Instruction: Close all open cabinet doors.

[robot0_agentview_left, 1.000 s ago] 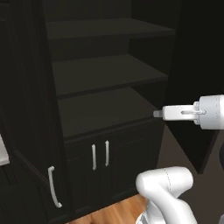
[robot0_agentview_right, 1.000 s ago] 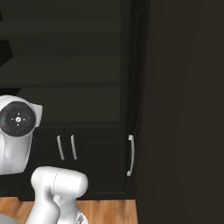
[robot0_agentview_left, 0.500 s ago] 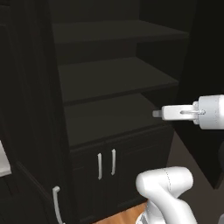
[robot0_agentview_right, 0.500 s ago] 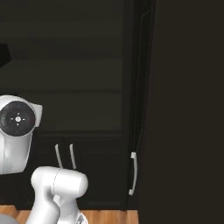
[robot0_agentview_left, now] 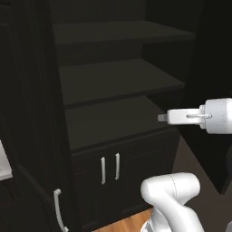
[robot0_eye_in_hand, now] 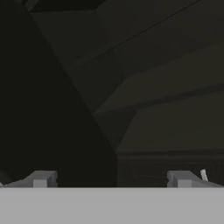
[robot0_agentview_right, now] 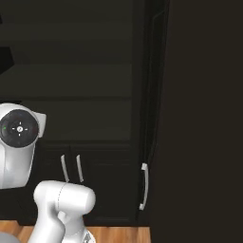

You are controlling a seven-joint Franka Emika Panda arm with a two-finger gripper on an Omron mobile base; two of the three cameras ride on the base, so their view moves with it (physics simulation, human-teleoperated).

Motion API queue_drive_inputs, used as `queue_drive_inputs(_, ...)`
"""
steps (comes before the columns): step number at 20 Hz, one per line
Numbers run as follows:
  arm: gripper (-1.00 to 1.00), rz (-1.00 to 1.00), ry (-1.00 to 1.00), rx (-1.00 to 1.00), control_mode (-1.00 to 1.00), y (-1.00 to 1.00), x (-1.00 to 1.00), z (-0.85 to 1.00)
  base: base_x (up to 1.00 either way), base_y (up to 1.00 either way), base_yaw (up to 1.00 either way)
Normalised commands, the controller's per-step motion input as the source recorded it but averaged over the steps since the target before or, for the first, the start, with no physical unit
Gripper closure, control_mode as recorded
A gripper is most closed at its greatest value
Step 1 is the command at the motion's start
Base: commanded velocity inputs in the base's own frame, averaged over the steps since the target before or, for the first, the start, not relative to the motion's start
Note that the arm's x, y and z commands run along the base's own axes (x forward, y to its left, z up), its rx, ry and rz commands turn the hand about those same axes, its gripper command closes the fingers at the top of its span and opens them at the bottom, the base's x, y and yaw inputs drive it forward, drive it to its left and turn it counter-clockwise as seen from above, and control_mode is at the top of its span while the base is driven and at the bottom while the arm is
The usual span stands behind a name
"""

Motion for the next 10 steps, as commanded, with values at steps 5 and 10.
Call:
queue_drive_inputs(5,-1.00,0.00,0.00,0.00,1.00,0.00,0.00,0.00,-0.28,-0.42,0.07)
queue_drive_inputs(10,-1.00,0.00,0.00,0.00,1.00,0.00,0.00,0.00,-0.09,-0.32,0.06)
